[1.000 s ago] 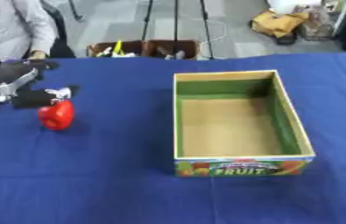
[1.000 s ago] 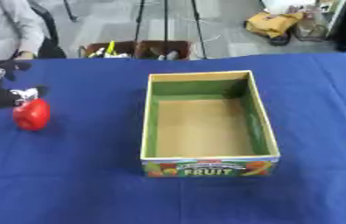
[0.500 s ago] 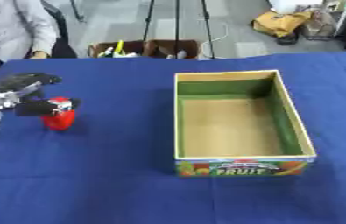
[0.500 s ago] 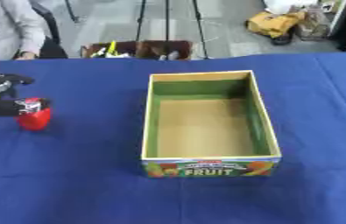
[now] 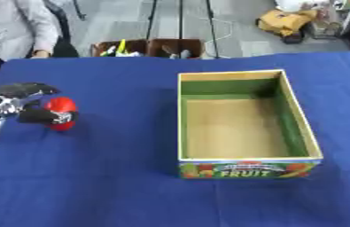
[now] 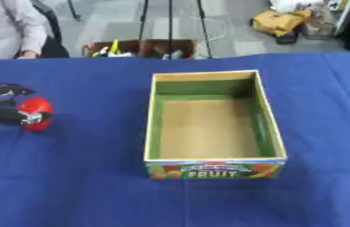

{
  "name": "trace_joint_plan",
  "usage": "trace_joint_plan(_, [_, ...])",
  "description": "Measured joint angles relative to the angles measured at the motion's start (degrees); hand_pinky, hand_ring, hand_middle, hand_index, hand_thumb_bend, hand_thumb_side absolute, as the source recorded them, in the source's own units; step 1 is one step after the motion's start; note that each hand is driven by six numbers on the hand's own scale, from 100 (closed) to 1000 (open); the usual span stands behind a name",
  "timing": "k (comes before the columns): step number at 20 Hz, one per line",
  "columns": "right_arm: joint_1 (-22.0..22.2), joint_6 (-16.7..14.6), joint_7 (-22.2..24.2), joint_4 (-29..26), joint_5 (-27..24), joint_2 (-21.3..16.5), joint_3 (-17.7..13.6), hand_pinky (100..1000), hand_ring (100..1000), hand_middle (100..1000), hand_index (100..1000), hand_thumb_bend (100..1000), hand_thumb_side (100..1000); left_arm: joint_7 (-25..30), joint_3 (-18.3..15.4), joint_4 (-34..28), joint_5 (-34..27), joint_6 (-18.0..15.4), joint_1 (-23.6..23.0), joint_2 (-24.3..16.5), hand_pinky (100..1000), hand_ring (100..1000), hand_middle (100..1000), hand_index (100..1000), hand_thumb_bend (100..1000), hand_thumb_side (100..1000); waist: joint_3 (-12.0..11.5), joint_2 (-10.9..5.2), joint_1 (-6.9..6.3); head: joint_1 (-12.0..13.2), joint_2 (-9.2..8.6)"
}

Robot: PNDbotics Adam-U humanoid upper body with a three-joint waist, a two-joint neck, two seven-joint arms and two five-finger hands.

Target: Pick up objects on the table and place them in the box.

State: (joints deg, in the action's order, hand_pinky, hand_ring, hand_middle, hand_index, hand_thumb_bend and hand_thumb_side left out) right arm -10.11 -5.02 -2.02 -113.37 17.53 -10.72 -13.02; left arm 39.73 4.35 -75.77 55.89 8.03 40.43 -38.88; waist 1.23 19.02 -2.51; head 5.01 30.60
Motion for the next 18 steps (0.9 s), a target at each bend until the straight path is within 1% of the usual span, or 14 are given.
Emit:
trace_joint_plan(1, [0.0,-0.01,0.01,0.0,0.02,0.0,0.0,436,459,380,529,100,885,-0.08,0.01,0.24,0.11,-0.05,0.0,0.02,551,743,887,985,444,877,0.02,0.04,0.01,0.01,-0.03])
trace_joint_plan(2, [-0.01,-0.01,0.01,0.0,0.03,0.0,0.01,436,459,380,529,100,885,-0.26,0.01,0.45,0.18,-0.05,0.02,0.03,504,710,880,985,434,865,0.06,0.05,0.02,0.01,-0.1])
trace_joint_plan(4, [-0.02,-0.03,0.03,0.0,0.04,0.0,0.01,436,459,380,529,100,885,-0.76,0.02,0.9,0.25,0.12,0.1,0.04,427,684,884,988,421,839,0.14,0.07,0.03,0.05,-0.22])
trace_joint_plan(6, [-0.02,-0.05,0.04,0.0,0.04,0.0,0.01,436,459,379,529,100,884,-1.29,0.05,1.28,0.3,0.27,0.17,0.07,392,676,893,991,411,814,0.19,0.13,0.05,0.15,-0.32])
trace_joint_plan(9, [-0.02,-0.08,0.07,0.0,0.05,0.0,0.01,436,459,379,528,100,884,-1.85,0.34,1.63,0.21,0.38,0.17,0.1,334,621,862,987,393,783,0.2,0.31,0.1,0.22,-0.42])
trace_joint_plan(10, [-0.02,-0.09,0.07,0.0,0.05,0.0,0.01,437,459,379,529,100,884,-2.05,0.38,1.66,0.09,0.42,0.17,0.12,300,591,842,975,380,765,0.21,0.34,0.13,0.23,-0.43])
trace_joint_plan(13, [-0.02,-0.1,0.08,0.0,0.05,0.0,0.01,437,459,379,529,100,884,-2.79,0.54,1.76,-0.58,0.45,0.17,0.14,269,581,814,956,361,717,0.21,0.35,0.13,0.26,-0.46])
trace_joint_plan(18, [-0.03,-0.12,0.07,0.0,0.05,0.0,0.01,438,459,378,528,100,883,-3.98,0.75,2.01,-1.86,0.78,0.17,0.6,239,580,802,948,307,646,0.33,0.39,0.13,0.43,-0.48])
